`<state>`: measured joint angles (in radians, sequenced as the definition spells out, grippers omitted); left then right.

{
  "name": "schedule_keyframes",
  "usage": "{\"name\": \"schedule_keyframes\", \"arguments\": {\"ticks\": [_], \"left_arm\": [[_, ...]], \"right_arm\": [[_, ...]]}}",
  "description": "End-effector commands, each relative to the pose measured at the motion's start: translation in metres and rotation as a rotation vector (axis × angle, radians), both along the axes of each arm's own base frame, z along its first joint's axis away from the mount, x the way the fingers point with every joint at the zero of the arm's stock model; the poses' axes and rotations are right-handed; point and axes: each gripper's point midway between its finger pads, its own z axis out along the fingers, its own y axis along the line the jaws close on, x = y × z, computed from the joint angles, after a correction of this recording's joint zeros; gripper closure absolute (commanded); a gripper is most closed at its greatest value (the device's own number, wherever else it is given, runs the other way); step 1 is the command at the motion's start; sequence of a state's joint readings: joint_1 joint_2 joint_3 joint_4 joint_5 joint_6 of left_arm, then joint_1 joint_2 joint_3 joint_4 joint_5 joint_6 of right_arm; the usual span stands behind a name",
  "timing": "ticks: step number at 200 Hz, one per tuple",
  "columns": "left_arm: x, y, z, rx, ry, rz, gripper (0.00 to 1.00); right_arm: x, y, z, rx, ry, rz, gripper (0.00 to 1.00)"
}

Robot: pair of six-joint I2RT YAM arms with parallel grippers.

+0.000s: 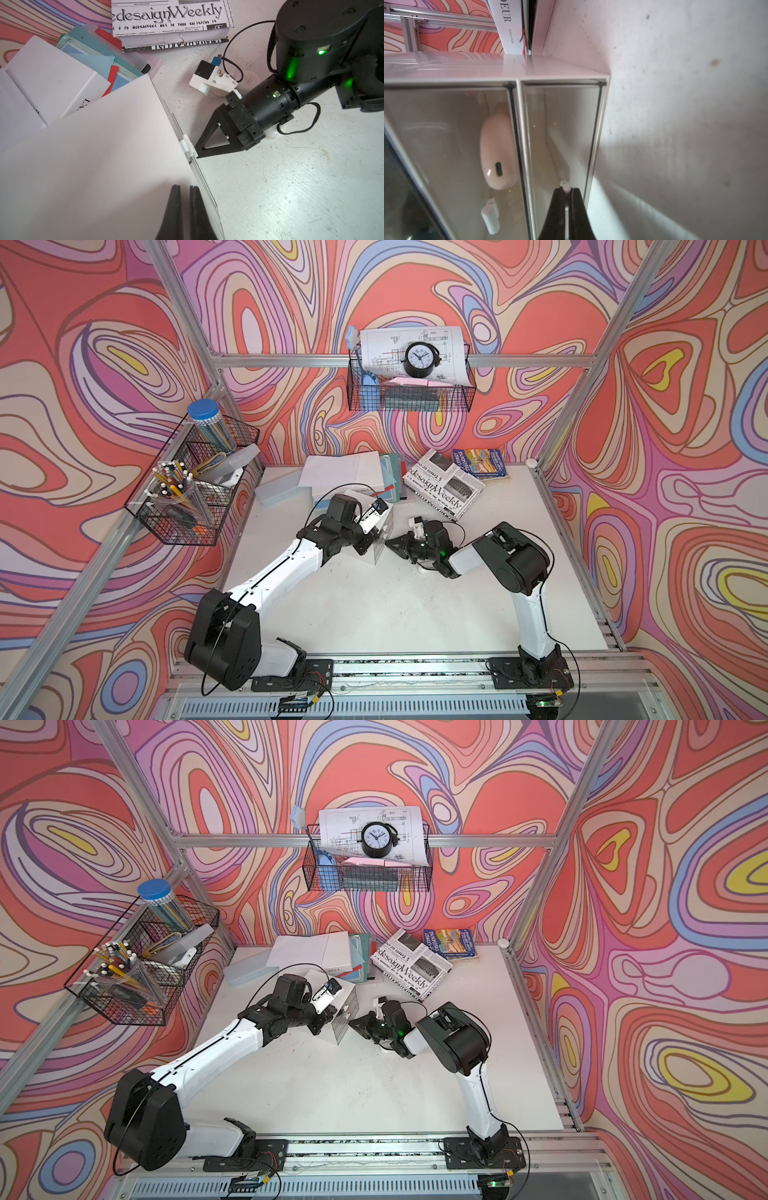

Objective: Put the bluetooth earphones in the drawer according to color
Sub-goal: Open the drawer in the storage box.

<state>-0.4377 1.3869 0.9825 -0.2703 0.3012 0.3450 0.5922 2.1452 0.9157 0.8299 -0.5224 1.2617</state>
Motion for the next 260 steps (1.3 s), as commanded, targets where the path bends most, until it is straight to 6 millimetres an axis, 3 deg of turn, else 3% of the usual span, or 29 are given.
{"name": "schedule_keyframes", "arguments": {"ticks": [1, 133, 214, 260], "left_arm": [[-0.009, 0.002, -0.014, 0.024, 0.073, -0.019, 1.00], [-0.009, 0.000, -0.015, 0.019, 0.081, -0.023, 1.00], [-0.009, 0.000, -0.016, 0.022, 0.085, -0.023, 1.00], [-0.009, 0.000, -0.015, 0.018, 0.087, -0.025, 1.00]], "right_arm": [[-0.007, -0.010, -0.005, -0.045, 0.013, -0.016, 1.00], [-0.023, -0.053, -0.004, -0.125, 0.039, -0.061, 1.00], [-0.029, -0.070, -0.005, -0.170, 0.059, -0.072, 1.00], [-0.027, -0.068, 0.000, -0.172, 0.037, -0.054, 1.00]]}}
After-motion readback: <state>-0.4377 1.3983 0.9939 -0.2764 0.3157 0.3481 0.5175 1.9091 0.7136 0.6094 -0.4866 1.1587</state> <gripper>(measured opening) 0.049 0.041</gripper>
